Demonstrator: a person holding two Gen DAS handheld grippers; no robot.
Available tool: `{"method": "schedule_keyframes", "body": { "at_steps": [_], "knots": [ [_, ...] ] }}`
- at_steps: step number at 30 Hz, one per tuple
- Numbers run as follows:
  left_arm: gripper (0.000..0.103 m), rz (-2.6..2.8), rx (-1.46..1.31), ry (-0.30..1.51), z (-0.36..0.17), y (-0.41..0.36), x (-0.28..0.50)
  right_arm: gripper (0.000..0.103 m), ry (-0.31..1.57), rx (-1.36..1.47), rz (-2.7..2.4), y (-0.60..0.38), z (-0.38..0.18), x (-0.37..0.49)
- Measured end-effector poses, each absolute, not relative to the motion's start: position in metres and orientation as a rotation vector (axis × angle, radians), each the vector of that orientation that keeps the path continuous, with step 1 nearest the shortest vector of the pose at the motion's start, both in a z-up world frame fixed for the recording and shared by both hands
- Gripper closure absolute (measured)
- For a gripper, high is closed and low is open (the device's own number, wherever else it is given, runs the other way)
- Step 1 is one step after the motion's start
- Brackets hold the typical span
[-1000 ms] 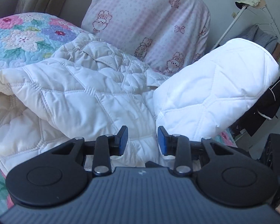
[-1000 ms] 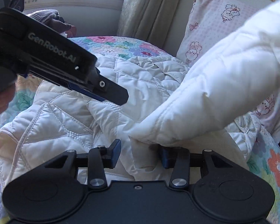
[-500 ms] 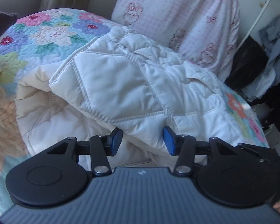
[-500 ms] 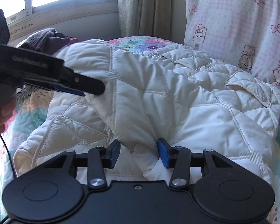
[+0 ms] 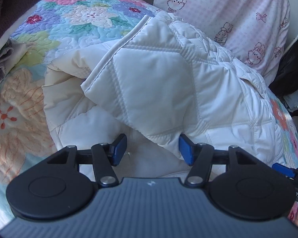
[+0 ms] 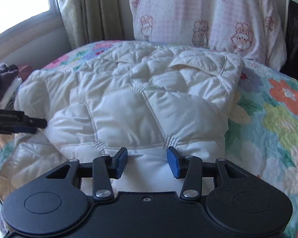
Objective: Fold clothes
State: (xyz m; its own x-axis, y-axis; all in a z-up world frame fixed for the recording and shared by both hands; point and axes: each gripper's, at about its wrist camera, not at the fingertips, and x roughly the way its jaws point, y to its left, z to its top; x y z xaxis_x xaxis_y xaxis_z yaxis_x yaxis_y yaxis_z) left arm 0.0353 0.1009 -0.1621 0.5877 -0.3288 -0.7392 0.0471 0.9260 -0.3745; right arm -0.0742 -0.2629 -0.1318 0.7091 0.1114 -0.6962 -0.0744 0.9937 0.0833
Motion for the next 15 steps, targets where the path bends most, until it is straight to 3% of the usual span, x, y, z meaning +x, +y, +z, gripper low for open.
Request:
{"method": "schedule_keyframes", "body": {
  "at_steps": [6,10,15],
  "knots": [
    [0.048,-0.263,-0.184,0.745,-0.119,0.109,0.007,0.053,0.757,-0.080,0.098,-0.246,-0.129,-0.082],
    [0.047,-0.283,-0.264,0.657,-0.117,0.119,0.018,0.052,0.705,-0.092,0.159,-0.236,-0.117,-0.075],
    [0.048,-0.278,-0.224,0.833,-0.146,0.111,0.065,0.048,0.794,-0.033,0.161,-0.234,-0.133,-0.046]
  ]
}}
